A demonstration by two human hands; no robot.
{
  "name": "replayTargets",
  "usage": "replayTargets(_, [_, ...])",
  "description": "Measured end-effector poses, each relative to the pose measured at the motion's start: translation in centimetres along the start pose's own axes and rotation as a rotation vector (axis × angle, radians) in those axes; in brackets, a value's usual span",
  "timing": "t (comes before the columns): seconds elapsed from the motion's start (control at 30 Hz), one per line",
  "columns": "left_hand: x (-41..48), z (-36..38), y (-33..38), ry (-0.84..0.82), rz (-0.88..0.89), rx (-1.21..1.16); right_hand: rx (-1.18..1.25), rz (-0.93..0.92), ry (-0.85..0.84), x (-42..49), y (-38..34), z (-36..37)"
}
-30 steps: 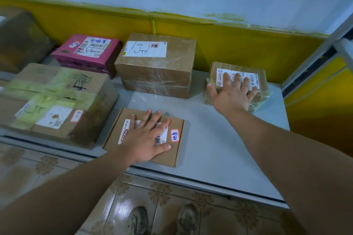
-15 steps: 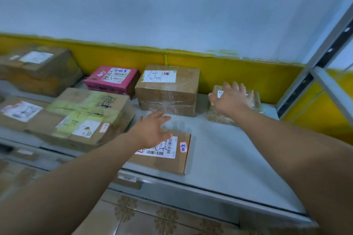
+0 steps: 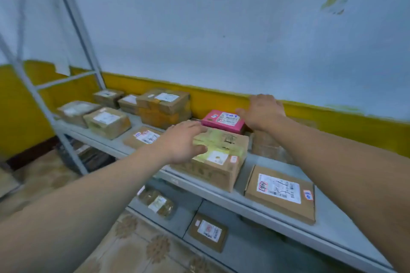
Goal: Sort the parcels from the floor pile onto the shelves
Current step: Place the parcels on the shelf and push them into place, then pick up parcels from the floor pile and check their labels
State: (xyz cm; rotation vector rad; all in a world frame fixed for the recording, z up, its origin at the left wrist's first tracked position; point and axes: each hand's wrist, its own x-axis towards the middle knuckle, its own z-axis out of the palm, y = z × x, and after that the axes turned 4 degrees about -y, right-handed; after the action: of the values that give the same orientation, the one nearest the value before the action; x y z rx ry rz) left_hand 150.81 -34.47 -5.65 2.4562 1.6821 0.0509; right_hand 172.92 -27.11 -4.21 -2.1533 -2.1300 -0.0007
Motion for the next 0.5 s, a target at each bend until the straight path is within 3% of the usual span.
replayTargets(0.23, [-11.2, -3.0, -12.3, -0.012, -0.282, -0.063, 0.045, -0.37, -0.024, -1.9, -20.3, -0.4])
replayTargets(0.5, [-16.7, -4.2, -23.9, 0.049, -0.604, -0.181, 0.11, -0.664, -0.124, 1.1, -36.6, 1.2])
